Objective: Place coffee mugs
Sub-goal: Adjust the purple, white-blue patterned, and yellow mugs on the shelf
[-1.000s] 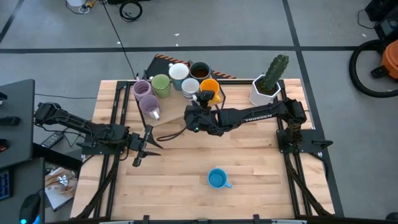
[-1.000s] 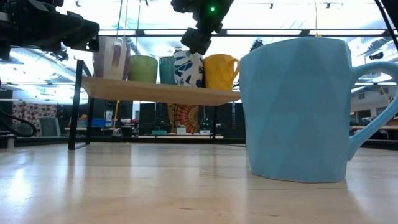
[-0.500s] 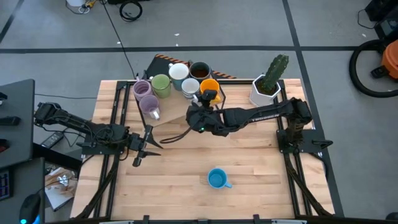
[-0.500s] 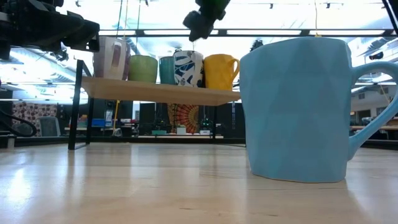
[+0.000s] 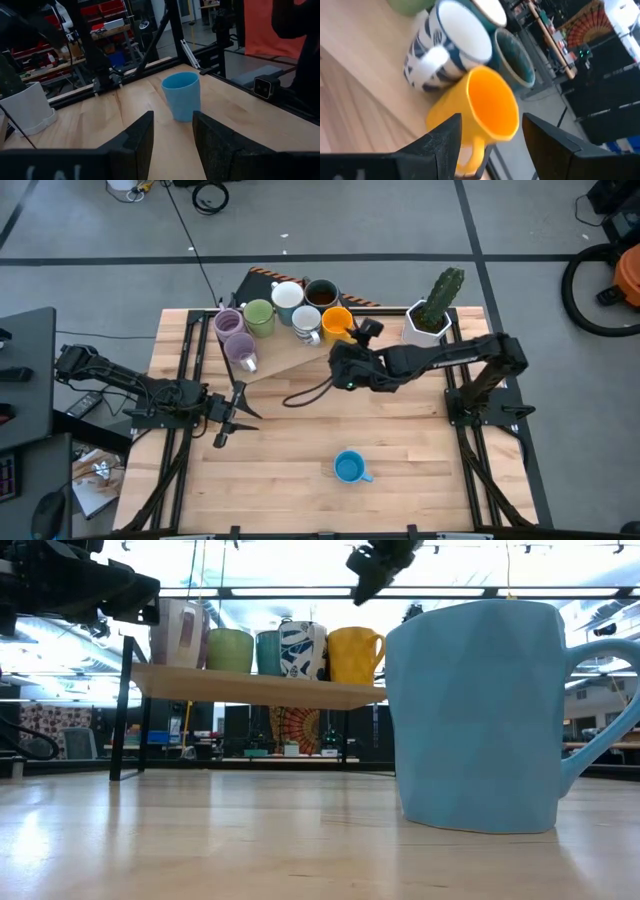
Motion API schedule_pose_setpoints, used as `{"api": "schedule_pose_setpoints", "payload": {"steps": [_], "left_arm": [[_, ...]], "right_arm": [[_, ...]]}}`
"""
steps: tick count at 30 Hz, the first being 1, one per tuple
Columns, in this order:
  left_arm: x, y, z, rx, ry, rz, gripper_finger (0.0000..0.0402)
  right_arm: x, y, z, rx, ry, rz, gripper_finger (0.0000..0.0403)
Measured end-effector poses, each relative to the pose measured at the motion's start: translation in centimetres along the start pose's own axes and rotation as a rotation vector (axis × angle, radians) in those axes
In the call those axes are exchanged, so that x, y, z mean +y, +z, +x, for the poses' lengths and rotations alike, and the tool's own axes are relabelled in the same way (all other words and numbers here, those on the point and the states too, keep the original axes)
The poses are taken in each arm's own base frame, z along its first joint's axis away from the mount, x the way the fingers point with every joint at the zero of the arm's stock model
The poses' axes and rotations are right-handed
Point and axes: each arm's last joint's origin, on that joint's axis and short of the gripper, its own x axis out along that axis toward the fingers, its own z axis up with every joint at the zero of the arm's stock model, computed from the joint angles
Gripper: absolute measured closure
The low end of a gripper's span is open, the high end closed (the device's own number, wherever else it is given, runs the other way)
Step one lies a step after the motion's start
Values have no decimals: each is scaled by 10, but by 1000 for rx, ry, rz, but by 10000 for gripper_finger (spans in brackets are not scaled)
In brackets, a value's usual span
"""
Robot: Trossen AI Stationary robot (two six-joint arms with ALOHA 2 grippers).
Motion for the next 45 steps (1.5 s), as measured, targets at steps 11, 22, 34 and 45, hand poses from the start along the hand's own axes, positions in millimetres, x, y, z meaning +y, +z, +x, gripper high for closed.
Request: {"api": "schedule_pose_setpoints", "payload": {"steps": [11,22,34,45], "left_arm": [[0,0,0,4,13,2,260],[0,0,0,4,14,2,260],[0,-1,0,12,12,0,260],[0,-1,0,10,13,1,260]], "right_arm": [[-12,-27,-5,15,61,136,189],[-6,-42,15,-39,154,205,189],[-23,-71,23,-162,172,460,189],[-17,-79,36,-182,196,521,189]]}}
